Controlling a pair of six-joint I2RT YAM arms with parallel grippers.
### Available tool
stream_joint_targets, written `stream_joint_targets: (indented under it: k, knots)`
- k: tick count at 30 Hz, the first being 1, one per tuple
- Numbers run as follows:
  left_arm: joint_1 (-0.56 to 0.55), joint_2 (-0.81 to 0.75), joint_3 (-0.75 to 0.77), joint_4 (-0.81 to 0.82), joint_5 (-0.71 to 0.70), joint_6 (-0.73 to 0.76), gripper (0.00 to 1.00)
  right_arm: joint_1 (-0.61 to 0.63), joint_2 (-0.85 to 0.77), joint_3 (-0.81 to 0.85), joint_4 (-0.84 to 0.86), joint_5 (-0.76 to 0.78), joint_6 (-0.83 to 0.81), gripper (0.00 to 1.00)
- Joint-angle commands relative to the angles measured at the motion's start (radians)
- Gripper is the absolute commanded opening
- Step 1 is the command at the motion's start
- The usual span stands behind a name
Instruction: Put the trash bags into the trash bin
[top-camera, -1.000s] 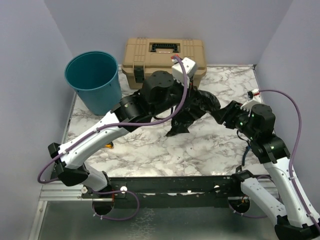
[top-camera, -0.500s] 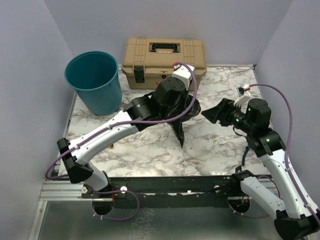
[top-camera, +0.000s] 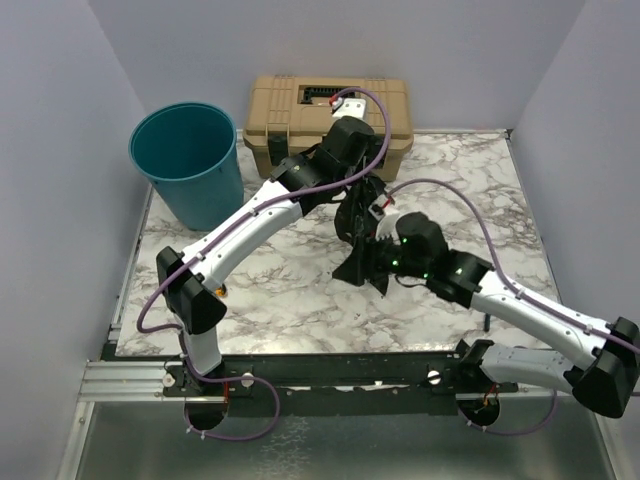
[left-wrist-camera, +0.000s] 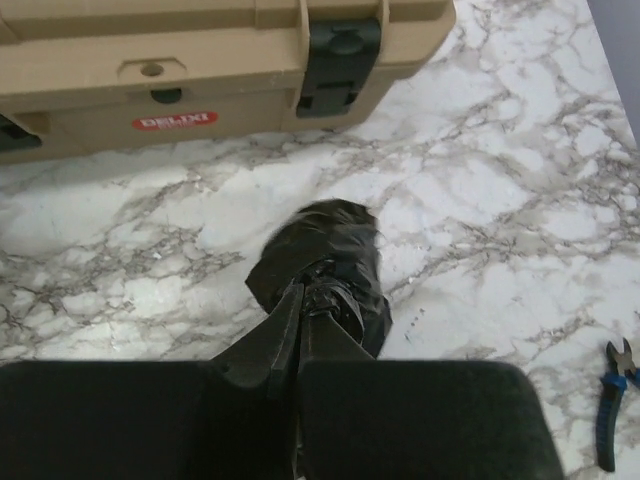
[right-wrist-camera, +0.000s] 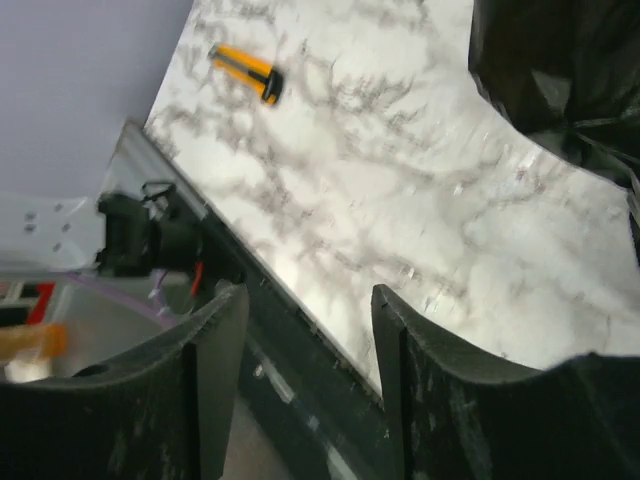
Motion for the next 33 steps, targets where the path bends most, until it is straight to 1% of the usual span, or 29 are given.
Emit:
stream_joint_targets:
  k: [1,4,5,6,7,8,10,13,15,17,20,22,25,26,28,30,33]
  knots:
    - [-0.010,-0.011,0.025,-0.042,0.087,-0.070,0.00,0.077,0.025,-0.126,0.336,0.329,0.006,0.55]
    - [-0.009,-0.027,0.010,-0.042,0.095,-0.085,0.00,0.089,0.091,-0.183,0.461,0.462,0.019,0.54]
    - [-0.008,-0.034,0.004,-0.042,0.095,-0.088,0.00,0.089,0.108,-0.211,0.497,0.550,0.047,0.52]
    - [-0.005,-0.043,-0.005,-0.041,0.093,-0.093,0.00,0.085,0.124,-0.240,0.517,0.639,0.078,0.51]
    - [-0.003,-0.055,-0.015,-0.041,0.093,-0.096,0.00,0.061,0.135,-0.255,0.509,0.686,0.105,0.52]
    - [0.001,-0.068,-0.027,-0.042,0.092,-0.099,0.00,0.021,0.139,-0.264,0.495,0.684,0.120,0.52]
    - [0.011,-0.093,-0.062,-0.041,0.096,-0.103,0.00,-0.122,0.113,-0.282,0.485,0.605,0.132,0.52]
    - [0.024,-0.132,-0.131,-0.041,0.093,-0.105,0.00,-0.260,0.020,-0.271,0.472,0.536,0.071,0.53]
    - [0.035,-0.154,-0.172,-0.040,0.106,-0.114,0.00,-0.342,0.009,-0.210,0.428,0.461,0.013,0.56]
    - [0.041,-0.174,-0.213,-0.027,0.126,-0.120,0.00,-0.408,0.043,-0.114,0.340,0.350,-0.025,0.56]
    - [0.045,-0.194,-0.265,-0.020,0.158,-0.119,0.00,-0.422,0.087,-0.012,0.244,0.256,-0.081,0.57]
    - [0.056,-0.203,-0.309,-0.014,0.183,-0.128,0.00,-0.422,0.097,0.027,0.179,0.176,-0.077,0.57]
    - [0.086,-0.225,-0.393,0.034,0.266,-0.151,0.00,-0.422,0.056,-0.012,0.201,0.061,-0.008,0.57]
    - [0.097,-0.232,-0.418,0.047,0.291,-0.166,0.00,-0.421,0.034,-0.035,0.199,0.047,0.016,0.57]
    - [0.119,-0.247,-0.467,0.071,0.321,-0.181,0.00,-0.420,-0.025,-0.093,0.197,0.032,0.016,0.62]
    - [0.141,-0.266,-0.523,0.101,0.355,-0.196,0.00,-0.421,-0.089,-0.126,0.145,0.076,0.011,0.67]
    - [0.169,-0.296,-0.608,0.148,0.407,-0.219,0.00,-0.421,-0.164,-0.151,0.058,0.101,-0.075,0.74]
